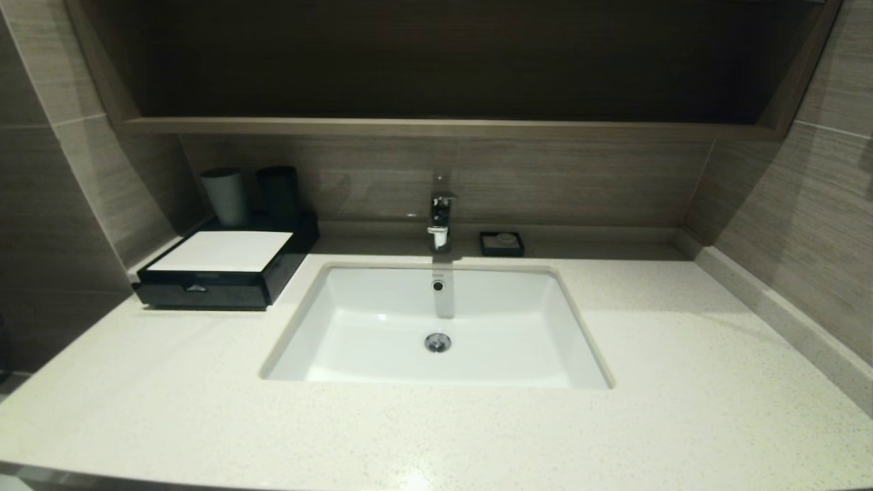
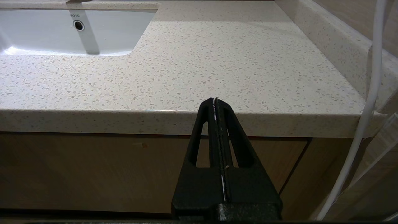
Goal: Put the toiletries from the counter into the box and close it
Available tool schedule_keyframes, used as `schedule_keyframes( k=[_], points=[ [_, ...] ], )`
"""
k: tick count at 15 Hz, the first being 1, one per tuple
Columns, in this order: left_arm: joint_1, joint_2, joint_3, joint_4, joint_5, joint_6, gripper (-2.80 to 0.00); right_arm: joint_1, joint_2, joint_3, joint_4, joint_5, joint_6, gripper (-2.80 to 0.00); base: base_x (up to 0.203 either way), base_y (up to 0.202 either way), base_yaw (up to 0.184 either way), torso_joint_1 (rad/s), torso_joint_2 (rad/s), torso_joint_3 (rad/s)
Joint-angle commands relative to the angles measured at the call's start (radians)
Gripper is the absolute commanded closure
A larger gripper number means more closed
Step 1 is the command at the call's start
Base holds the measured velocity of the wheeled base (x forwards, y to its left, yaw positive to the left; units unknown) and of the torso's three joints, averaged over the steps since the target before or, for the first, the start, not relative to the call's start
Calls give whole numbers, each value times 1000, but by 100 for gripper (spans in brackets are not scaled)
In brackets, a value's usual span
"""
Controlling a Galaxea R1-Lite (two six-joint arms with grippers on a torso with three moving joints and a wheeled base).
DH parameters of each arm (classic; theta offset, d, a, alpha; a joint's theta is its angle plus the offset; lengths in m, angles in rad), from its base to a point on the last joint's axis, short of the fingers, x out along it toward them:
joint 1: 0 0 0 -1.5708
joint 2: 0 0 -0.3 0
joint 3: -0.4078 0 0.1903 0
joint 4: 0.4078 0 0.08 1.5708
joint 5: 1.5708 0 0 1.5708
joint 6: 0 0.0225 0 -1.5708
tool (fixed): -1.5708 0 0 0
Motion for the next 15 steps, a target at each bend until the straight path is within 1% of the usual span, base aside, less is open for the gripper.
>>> schedule_keyframes(
  k=[1,9,11,15],
  points=[
    [0,-35,19,-11,-1,0,0,0,0,0,0,0,0,0,0,0,0,0,0,0],
    [0,-166,47,-25,1,22,0,0,0,0,0,0,0,0,0,0,0,0,0,0],
    [0,-195,63,-25,0,38,0,0,0,0,0,0,0,0,0,0,0,0,0,0],
    [-2,-316,170,-36,7,86,0,0,0,0,0,0,0,0,0,0,0,0,0,0]
  ],
)
